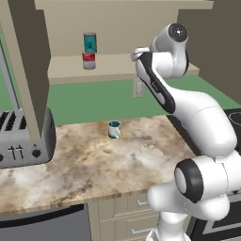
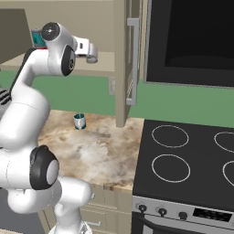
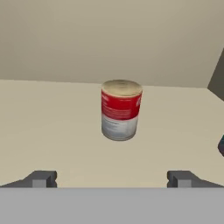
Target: Stack two cans on top of the other two cans in the cabinet.
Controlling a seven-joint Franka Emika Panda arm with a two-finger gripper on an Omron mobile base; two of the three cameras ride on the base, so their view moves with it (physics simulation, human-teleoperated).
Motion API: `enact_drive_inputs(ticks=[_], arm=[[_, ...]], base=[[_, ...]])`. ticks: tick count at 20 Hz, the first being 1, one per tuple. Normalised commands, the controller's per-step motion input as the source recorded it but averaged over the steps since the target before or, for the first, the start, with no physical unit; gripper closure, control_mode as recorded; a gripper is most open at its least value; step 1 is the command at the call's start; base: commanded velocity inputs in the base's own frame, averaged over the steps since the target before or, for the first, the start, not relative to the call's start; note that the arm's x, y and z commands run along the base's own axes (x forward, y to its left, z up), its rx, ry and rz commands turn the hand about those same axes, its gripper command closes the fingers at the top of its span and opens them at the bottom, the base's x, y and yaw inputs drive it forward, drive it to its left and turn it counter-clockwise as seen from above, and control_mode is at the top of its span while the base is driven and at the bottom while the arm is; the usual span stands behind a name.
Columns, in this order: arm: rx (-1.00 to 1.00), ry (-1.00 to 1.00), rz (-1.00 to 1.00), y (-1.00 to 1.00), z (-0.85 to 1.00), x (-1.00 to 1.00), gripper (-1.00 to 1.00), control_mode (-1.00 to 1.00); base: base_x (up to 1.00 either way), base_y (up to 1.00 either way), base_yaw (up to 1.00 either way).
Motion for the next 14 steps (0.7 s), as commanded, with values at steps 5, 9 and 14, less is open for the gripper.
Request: enact_drive_inputs(ticks=[5, 9, 14], arm=[[0.00, 0.00, -0.01, -0.09, -0.03, 0.23, -1.00, -1.00], [0.00, 0.00, -0.01, -0.03, -0.02, 0.23, -1.00, -1.00], [0.01, 0.00, -0.03, -0.02, -0.05, 0.26, -1.00, -1.00]], base=[[0.00, 0.00, 0.00], [0.00, 0.00, 0.00], [0.00, 0.00, 0.00]])
